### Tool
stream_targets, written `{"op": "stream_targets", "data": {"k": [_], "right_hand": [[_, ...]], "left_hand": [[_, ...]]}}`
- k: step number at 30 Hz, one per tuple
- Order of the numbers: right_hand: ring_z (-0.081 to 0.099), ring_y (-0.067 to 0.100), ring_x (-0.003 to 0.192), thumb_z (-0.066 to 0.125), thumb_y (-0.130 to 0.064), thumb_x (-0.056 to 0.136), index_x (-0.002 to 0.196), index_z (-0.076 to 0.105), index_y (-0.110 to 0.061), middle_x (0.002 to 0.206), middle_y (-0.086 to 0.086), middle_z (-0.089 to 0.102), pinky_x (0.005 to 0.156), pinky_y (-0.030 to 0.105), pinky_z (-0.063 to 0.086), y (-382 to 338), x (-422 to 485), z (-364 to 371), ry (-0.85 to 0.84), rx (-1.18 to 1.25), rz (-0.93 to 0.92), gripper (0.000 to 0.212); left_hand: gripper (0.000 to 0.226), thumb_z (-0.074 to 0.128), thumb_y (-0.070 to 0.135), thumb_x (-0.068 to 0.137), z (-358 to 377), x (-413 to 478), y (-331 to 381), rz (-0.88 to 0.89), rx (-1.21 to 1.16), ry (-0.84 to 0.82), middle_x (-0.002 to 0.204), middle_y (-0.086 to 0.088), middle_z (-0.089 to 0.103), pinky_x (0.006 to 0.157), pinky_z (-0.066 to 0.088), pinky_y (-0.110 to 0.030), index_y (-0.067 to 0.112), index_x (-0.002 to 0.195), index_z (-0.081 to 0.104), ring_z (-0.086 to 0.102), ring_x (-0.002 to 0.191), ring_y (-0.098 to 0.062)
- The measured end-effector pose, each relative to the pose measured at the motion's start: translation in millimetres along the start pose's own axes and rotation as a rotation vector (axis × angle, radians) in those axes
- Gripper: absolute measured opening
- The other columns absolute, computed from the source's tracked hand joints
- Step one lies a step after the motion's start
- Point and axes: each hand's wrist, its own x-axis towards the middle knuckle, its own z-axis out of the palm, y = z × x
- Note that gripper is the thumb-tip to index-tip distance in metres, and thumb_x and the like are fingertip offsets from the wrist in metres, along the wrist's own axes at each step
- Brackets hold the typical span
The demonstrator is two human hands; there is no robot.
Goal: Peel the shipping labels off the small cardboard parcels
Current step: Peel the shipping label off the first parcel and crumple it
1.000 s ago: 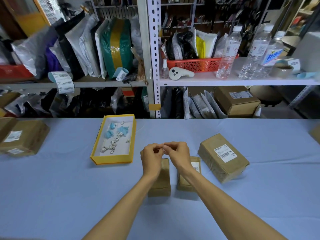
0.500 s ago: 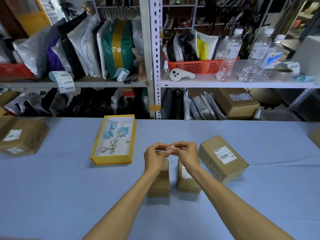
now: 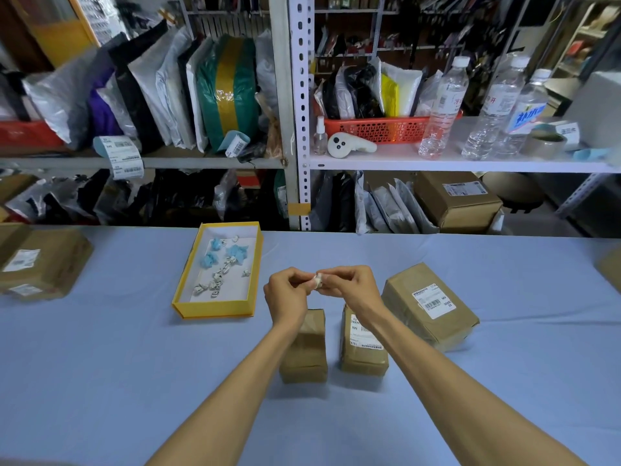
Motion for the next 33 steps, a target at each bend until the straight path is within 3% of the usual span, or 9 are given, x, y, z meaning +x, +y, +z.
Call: {"op": "stream_targets", "data": {"k": [5, 10, 17, 21, 26, 29, 33], "right_hand": [[0.072, 0.035, 0.083, 0.068, 0.005, 0.082, 0.098, 0.069, 0.012, 0.090, 0.029, 0.071, 0.077, 0.032, 0.061, 0, 3, 0, -0.008, 0.087, 0.048, 0.017], [0.072, 0.034, 0.082, 0.070, 0.009, 0.080, 0.095, 0.069, 0.014, 0.088, 0.026, 0.070, 0.075, 0.029, 0.061, 2, 9, 1, -0.004, 0.165, 0.088, 0.016], [0.068, 0.027, 0.090, 0.057, 0.009, 0.089, 0.109, 0.061, 0.019, 0.097, 0.022, 0.069, 0.082, 0.025, 0.058, 16, 10, 14, 0.038, 0.474, 0.323, 0.023], [0.071, 0.026, 0.086, 0.064, 0.005, 0.086, 0.095, 0.068, 0.013, 0.093, 0.022, 0.071, 0.078, 0.026, 0.061, 12, 8, 11, 0.030, 0.392, 0.326, 0.013], [0.073, 0.032, 0.084, 0.070, 0.005, 0.081, 0.093, 0.069, 0.015, 0.091, 0.026, 0.072, 0.074, 0.025, 0.060, -2, 8, 3, 0.063, 0.296, 0.213, 0.017], [0.073, 0.033, 0.078, 0.073, 0.005, 0.078, 0.088, 0.071, 0.014, 0.086, 0.026, 0.072, 0.070, 0.024, 0.060, -8, 10, -2, 0.122, 0.154, 0.144, 0.014], [0.074, 0.027, 0.069, 0.076, 0.001, 0.072, 0.077, 0.076, 0.003, 0.074, 0.018, 0.074, 0.074, 0.035, 0.062, -9, 14, -11, 0.153, -0.158, 0.050, 0.006]], "left_hand": [[0.013, 0.079, 0.005, 0.073, -4, 4, -2, -0.001, 0.002, -0.020, 0.068, -0.001, 0.071, 0.074, 0.060, -0.042, 0.013, 0.068, 0.072, 0.070, 0.071, -0.019], [0.017, 0.081, 0.010, 0.074, -4, 4, -1, -0.006, 0.004, -0.019, 0.072, -0.004, 0.071, 0.072, 0.060, -0.041, 0.016, 0.064, 0.069, 0.070, 0.075, -0.023], [0.013, 0.080, 0.005, 0.073, -8, 10, 4, -0.045, 0.023, -0.021, 0.074, -0.007, 0.072, 0.063, 0.055, -0.021, 0.012, 0.068, 0.070, 0.070, 0.071, -0.020], [0.014, 0.078, 0.000, 0.073, -8, 13, 6, -0.022, 0.065, -0.058, 0.068, -0.002, 0.069, 0.067, 0.058, -0.026, 0.012, 0.069, 0.071, 0.069, 0.068, -0.017], [0.006, 0.076, 0.002, 0.075, -4, 19, 17, 0.008, 0.098, -0.116, 0.073, -0.007, 0.073, 0.066, 0.059, -0.025, 0.005, 0.080, 0.076, 0.071, 0.069, -0.017], [0.013, 0.070, -0.005, 0.079, -4, 29, 24, -0.062, 0.051, -0.227, 0.081, -0.015, 0.074, 0.071, 0.061, -0.029, 0.004, 0.085, 0.077, 0.073, 0.073, -0.023], [0.020, 0.063, -0.007, 0.083, -2, 27, 21, -0.098, 0.017, -0.350, 0.094, -0.019, 0.073, 0.081, 0.060, -0.033, 0.003, 0.095, 0.075, 0.072, 0.085, -0.028]]}}
